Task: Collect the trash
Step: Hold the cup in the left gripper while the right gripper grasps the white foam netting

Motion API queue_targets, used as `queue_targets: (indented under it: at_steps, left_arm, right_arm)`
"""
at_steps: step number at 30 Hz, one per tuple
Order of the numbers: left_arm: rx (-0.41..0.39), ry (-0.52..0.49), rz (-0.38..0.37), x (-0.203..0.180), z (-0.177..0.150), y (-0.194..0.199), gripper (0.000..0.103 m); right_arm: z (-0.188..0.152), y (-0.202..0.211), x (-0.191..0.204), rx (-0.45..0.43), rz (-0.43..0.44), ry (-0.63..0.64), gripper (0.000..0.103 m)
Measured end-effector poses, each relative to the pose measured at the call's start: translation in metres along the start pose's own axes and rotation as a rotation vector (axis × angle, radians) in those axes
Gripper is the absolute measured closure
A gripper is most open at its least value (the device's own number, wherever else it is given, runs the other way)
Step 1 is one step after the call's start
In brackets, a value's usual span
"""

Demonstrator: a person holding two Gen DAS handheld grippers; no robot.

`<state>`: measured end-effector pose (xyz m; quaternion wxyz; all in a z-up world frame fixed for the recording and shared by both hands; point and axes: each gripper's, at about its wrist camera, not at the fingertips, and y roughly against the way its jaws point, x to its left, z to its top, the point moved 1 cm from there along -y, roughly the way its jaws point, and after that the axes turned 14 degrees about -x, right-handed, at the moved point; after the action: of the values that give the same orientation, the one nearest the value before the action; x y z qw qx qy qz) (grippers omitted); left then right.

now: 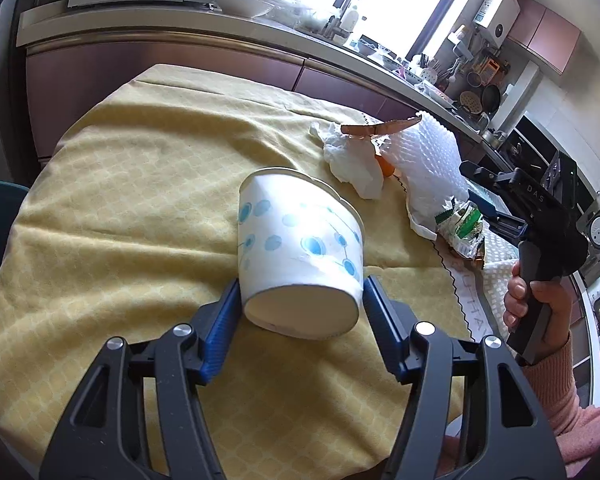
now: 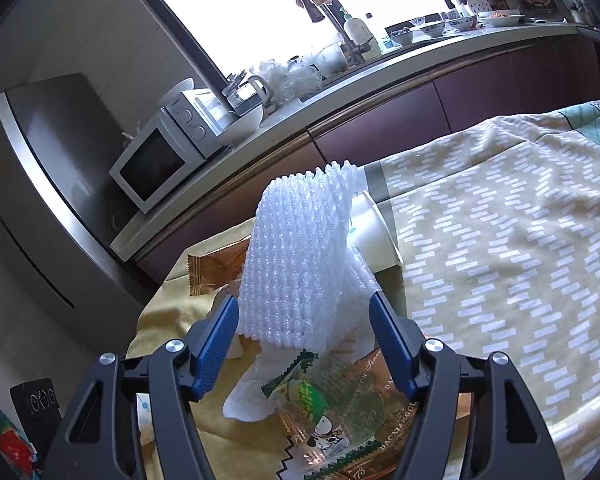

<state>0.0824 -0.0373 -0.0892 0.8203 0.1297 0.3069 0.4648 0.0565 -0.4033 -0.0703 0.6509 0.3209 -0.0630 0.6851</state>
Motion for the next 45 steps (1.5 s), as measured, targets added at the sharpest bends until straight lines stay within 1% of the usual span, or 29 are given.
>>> queue_targets:
  at_steps: [2, 7, 8, 9, 14, 18, 20, 28, 33, 36, 39, 41, 43, 44, 45]
  left_arm:
    - [-0.006, 0.002, 0.005, 0.001, 0.001, 0.002, 0.043]
    - [-0.026, -0.001, 0.012, 0.004, 0.003, 0.009, 0.043]
    - [-0.030, -0.004, 0.014, 0.004, 0.003, 0.010, 0.043]
    - [-0.035, -0.008, 0.017, 0.004, 0.003, 0.012, 0.043]
    - [-0.055, -0.030, 0.020, 0.003, 0.005, 0.019, 0.043]
    - [-0.066, -0.036, 0.020, 0.004, 0.007, 0.024, 0.043]
    - [-0.073, -0.038, 0.021, 0.005, 0.008, 0.026, 0.043]
    - [-0.095, -0.038, 0.027, 0.010, 0.011, 0.037, 0.043]
    - [-0.112, -0.040, 0.031, 0.016, 0.014, 0.043, 0.043]
    - [-0.119, -0.036, 0.034, 0.019, 0.013, 0.047, 0.043]
    - [-0.119, -0.032, 0.039, 0.022, 0.013, 0.049, 0.043]
    - [-0.119, -0.029, 0.040, 0.023, 0.012, 0.051, 0.043]
    - [-0.120, -0.028, 0.040, 0.024, 0.011, 0.051, 0.043]
    - [-0.120, -0.028, 0.040, 0.025, 0.011, 0.052, 0.043]
    - [-0.119, -0.029, 0.040, 0.024, 0.011, 0.051, 0.043]
  right_arm:
    - [0.000, -0.003, -0.001, 0.005, 0.005, -0.004, 0.043]
    - [0.000, -0.008, -0.002, 0.020, 0.012, -0.025, 0.055]
    - [0.000, -0.009, -0.003, 0.023, 0.012, -0.025, 0.064]
    - [-0.001, -0.009, -0.003, 0.024, 0.009, -0.027, 0.069]
    - [0.000, -0.008, -0.001, 0.022, 0.014, -0.025, 0.077]
    - [0.002, -0.001, 0.002, 0.002, 0.020, -0.014, 0.083]
    - [0.004, 0.002, 0.005, -0.010, 0.026, -0.010, 0.090]
    - [0.007, 0.014, 0.010, -0.034, 0.042, -0.009, 0.091]
    - [0.009, 0.024, 0.011, -0.045, 0.073, -0.026, 0.091]
    - [0.008, 0.027, 0.017, -0.034, 0.101, -0.017, 0.091]
    - [-0.002, 0.025, 0.032, 0.014, 0.137, 0.028, 0.090]
    - [-0.010, 0.023, 0.043, 0.047, 0.146, 0.074, 0.087]
    - [-0.017, 0.022, 0.050, 0.061, 0.140, 0.112, 0.085]
    - [-0.020, 0.022, 0.053, 0.070, 0.137, 0.127, 0.079]
    - [-0.022, 0.021, 0.054, 0.078, 0.136, 0.130, 0.072]
